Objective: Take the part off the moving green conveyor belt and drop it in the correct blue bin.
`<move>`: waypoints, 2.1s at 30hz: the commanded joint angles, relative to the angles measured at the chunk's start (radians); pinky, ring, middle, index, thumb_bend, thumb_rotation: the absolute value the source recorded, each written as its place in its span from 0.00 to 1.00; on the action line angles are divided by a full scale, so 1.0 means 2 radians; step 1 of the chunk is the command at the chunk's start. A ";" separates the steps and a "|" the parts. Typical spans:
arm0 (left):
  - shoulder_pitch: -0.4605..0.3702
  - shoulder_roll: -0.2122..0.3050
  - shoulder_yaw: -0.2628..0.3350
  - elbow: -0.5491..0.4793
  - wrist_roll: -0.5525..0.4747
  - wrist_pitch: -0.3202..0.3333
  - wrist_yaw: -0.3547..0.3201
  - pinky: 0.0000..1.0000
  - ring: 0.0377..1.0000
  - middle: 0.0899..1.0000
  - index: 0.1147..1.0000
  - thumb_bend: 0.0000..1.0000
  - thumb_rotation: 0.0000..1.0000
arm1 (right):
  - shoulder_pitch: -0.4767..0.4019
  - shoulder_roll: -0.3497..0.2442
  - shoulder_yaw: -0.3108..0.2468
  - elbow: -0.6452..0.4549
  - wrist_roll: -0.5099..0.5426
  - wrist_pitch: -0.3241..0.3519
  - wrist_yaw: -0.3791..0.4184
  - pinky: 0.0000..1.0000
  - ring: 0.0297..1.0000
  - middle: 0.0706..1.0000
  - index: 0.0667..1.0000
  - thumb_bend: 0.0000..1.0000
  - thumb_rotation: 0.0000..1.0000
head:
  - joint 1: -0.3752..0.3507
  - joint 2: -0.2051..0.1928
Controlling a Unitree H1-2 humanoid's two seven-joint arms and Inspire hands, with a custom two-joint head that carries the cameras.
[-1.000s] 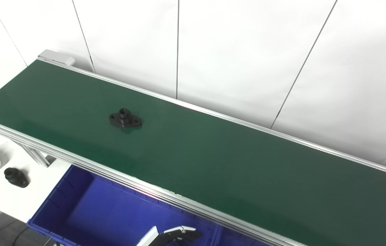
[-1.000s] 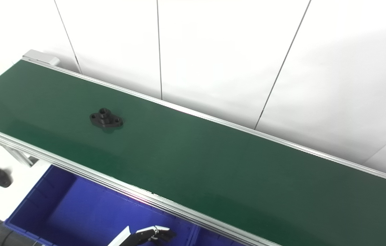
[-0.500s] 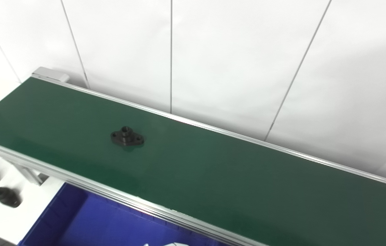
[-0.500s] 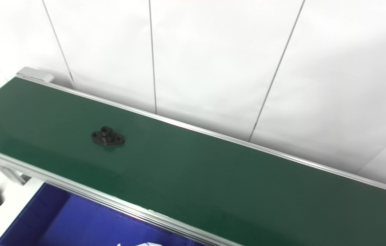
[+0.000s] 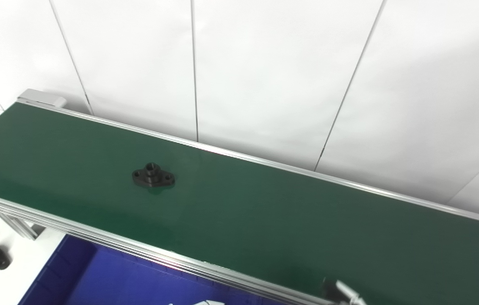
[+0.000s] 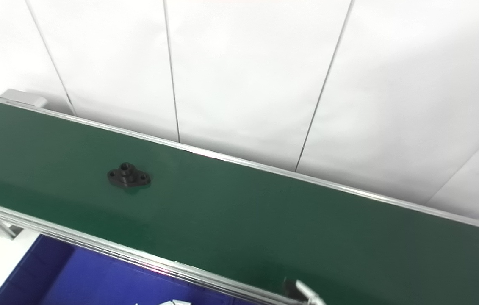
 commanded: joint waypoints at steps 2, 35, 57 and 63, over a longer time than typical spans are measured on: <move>-0.005 0.011 -0.001 -0.016 0.000 -0.016 0.011 0.61 0.70 0.75 0.71 0.82 0.29 | -0.006 0.012 -0.020 -0.030 0.027 0.005 0.030 0.51 0.62 0.70 0.78 0.82 0.29 | -0.008 0.006; 0.033 -0.009 0.112 -0.051 -0.066 -0.016 -0.143 0.67 0.78 0.82 0.79 0.81 0.22 | -0.158 0.059 -0.129 -0.088 -0.007 0.197 0.234 0.60 0.69 0.77 0.82 0.76 0.26 | -0.102 0.063; 0.045 -0.022 0.146 -0.066 -0.085 -0.016 -0.212 0.71 0.79 0.82 0.78 0.84 0.25 | -0.326 0.041 -0.082 0.004 -0.048 0.265 0.315 0.64 0.73 0.79 0.83 0.82 0.28 | -0.081 0.079; 0.046 -0.027 0.149 -0.065 -0.073 -0.016 -0.210 0.71 0.78 0.80 0.76 0.86 0.29 | -0.354 0.047 -0.065 0.012 -0.061 0.279 0.328 0.67 0.74 0.78 0.84 0.82 0.31 | -0.080 0.082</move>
